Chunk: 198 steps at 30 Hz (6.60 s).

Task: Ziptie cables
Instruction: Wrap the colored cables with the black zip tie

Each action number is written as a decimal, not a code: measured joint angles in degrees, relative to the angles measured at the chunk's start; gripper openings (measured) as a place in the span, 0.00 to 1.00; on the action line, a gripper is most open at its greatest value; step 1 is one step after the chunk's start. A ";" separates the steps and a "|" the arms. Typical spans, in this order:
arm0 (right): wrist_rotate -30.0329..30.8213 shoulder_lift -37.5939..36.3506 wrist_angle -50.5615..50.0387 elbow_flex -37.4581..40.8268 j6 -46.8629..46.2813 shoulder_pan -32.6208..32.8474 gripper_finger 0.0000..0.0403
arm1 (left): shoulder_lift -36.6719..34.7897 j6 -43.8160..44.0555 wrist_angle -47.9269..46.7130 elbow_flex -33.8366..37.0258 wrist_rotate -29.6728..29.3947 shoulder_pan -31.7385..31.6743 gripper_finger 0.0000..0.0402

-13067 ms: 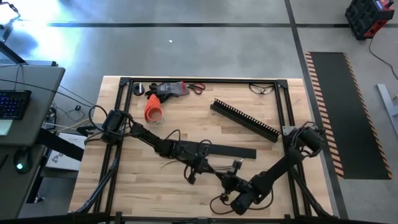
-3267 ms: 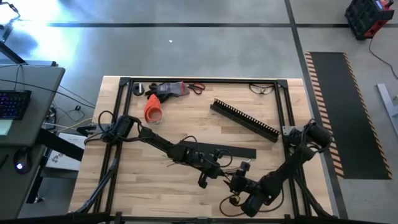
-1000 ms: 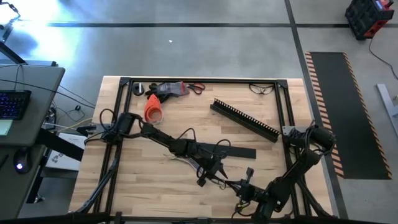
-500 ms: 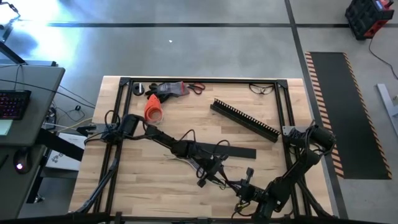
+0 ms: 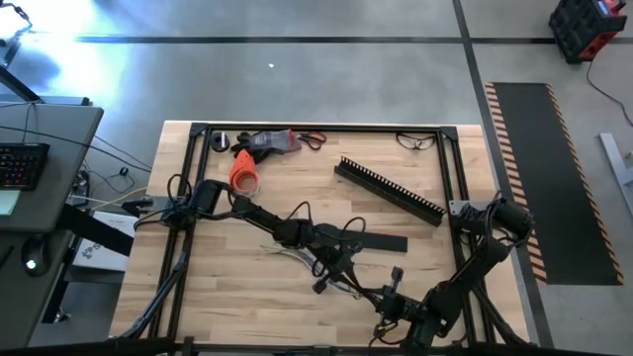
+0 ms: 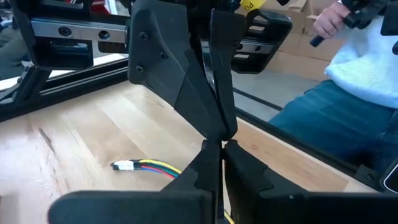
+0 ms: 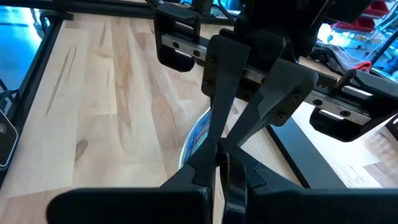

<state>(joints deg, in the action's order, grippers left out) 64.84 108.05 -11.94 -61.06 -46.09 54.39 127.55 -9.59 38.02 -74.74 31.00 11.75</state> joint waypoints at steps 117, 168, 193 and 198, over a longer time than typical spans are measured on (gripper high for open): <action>-7.99 2.97 74.09 22.82 41.08 -2.26 0.39 | -10.54 -12.19 -20.61 5.81 -36.69 7.87 0.00; -28.79 -18.07 1.27 23.15 26.18 -14.63 0.48 | -4.81 1.93 -17.47 5.90 -75.01 14.53 0.00; -11.60 -10.03 19.92 8.57 11.51 -15.53 0.59 | 4.66 -28.60 9.03 5.74 -97.07 15.66 0.00; -10.56 -4.43 0.57 -0.47 0.95 -18.00 0.57 | 4.72 -29.91 8.10 4.81 -96.59 15.72 0.00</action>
<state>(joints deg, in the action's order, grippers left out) 54.28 103.62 -11.37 -61.53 -45.13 36.39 132.27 -39.50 46.12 -69.93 -65.59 27.47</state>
